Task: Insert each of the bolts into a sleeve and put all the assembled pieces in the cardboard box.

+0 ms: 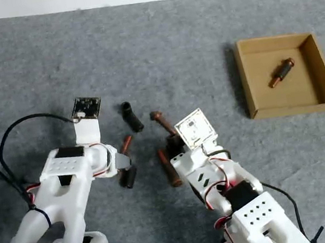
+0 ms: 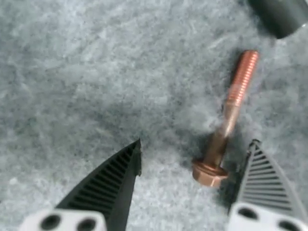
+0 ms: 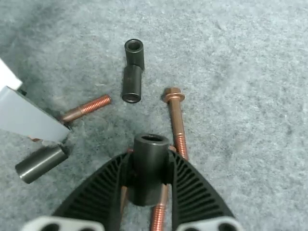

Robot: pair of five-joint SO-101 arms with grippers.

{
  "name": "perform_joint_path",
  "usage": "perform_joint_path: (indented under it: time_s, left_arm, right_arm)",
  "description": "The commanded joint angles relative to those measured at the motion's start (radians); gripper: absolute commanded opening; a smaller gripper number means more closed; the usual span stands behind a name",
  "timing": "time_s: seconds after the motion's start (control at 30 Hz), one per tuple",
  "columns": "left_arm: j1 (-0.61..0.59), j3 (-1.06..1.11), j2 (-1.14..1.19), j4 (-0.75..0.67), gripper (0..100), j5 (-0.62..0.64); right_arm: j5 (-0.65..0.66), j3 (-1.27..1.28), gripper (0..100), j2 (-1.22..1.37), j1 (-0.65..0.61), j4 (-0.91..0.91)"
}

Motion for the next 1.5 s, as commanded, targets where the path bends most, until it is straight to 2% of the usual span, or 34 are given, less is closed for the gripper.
perform_joint_path:
  time_s: [0.0, 0.63, 0.77, 0.83, 0.93, 1.03, 1.2, 1.33, 1.47]
  left_arm:
    - [0.018, -0.013, 0.001, 0.012, 32, -0.009]
    - [0.019, -0.019, 0.001, 0.014, 32, -0.017]
    - [0.071, -0.021, 0.001, 0.014, 32, -0.150]
    - [0.096, -0.036, 0.001, 0.014, 32, -0.169]
    - [0.087, -0.079, 0.001, 0.015, 32, -0.184]
    - [0.081, -0.093, 0.010, 0.017, 32, -0.275]
    - [0.094, -0.180, 0.180, 0.032, 32, -0.307]
    - [0.094, -0.332, 0.328, 0.169, 32, -0.308]
    - [0.093, -0.375, 0.400, 0.192, 32, -0.310]
  right_arm:
    - [0.009, -0.008, 0.6, -0.018, 0.012, -0.001]
    - [0.009, -0.008, 0.6, -0.016, 0.012, 0.001]
    - [0.009, -0.008, 0.6, -0.016, 0.012, 0.001]
    - [0.009, -0.007, 0.6, -0.016, 0.012, 0.001]
    - [0.009, -0.007, 0.6, -0.016, 0.012, 0.001]
    - [0.009, -0.007, 0.6, -0.016, 0.012, 0.001]
    - [0.009, -0.007, 0.6, -0.016, 0.012, 0.001]
    - [0.009, -0.007, 0.6, -0.016, 0.012, 0.002]
    - [0.009, -0.007, 0.6, -0.016, 0.012, 0.004]
